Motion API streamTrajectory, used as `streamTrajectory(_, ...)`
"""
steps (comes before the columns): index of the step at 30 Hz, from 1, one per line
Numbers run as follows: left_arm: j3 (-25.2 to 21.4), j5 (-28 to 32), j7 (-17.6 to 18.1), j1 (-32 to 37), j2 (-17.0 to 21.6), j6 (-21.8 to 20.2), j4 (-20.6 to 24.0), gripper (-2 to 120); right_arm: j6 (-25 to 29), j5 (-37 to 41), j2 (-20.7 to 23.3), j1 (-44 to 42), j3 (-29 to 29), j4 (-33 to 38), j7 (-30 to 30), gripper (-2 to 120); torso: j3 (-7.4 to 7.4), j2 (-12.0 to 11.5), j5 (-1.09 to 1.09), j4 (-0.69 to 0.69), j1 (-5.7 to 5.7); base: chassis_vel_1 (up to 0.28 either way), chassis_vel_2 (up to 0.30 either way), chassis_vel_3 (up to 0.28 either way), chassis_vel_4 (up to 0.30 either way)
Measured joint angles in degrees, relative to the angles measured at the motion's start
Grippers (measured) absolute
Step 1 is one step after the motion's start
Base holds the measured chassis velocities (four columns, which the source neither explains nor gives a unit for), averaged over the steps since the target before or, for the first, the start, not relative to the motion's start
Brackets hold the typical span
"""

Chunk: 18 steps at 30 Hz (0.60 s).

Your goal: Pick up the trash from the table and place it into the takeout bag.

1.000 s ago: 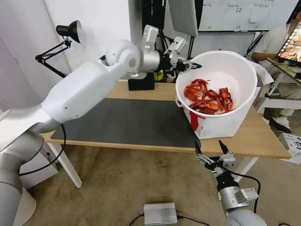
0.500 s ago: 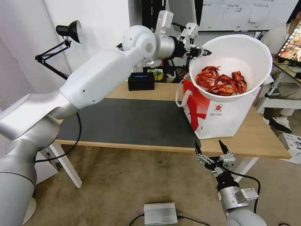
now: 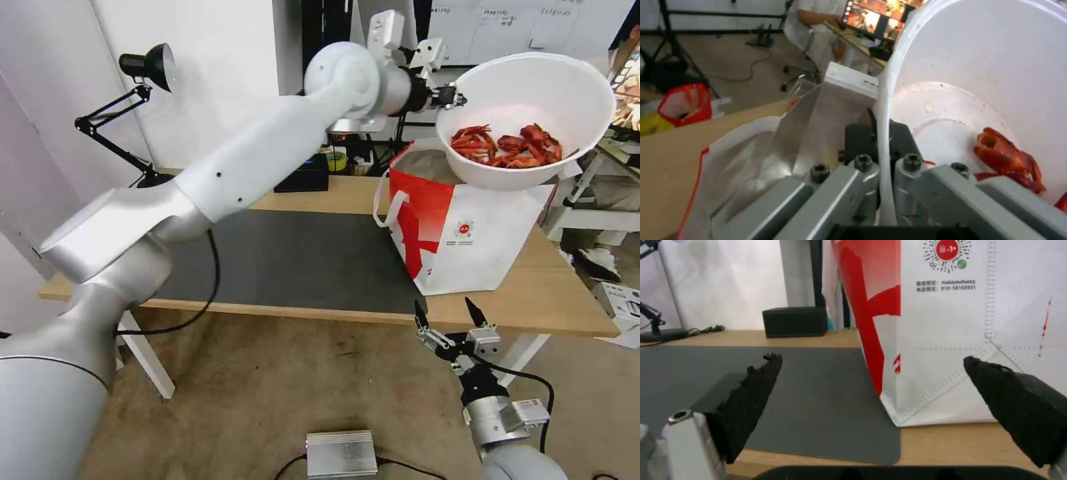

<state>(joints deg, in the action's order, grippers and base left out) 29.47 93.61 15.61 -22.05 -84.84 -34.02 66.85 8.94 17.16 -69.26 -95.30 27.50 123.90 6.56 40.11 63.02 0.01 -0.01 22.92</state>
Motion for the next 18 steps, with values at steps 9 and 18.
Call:
streamTrajectory(9, -2.2, 2.2, 9.1, 1.1, -3.5, 2.3, -2.5, 0, 0.0, 0.0, 0.0, 0.0, 0.0, 0.0, 0.0, 100, 0.00, 0.0, -0.01, 0.01, 0.00, 0.000, 0.000, 0.000, 0.000)
streamTrajectory(18, -3.4, 2.4, 17.8, 1.5, -6.5, 6.1, -5.0, 0, 0.0, 0.0, 0.0, 0.0, 0.0, 0.0, 0.0, 100, 0.00, 0.0, 0.00, 0.00, 0.00, 0.000, 0.000, 0.000, 0.000)
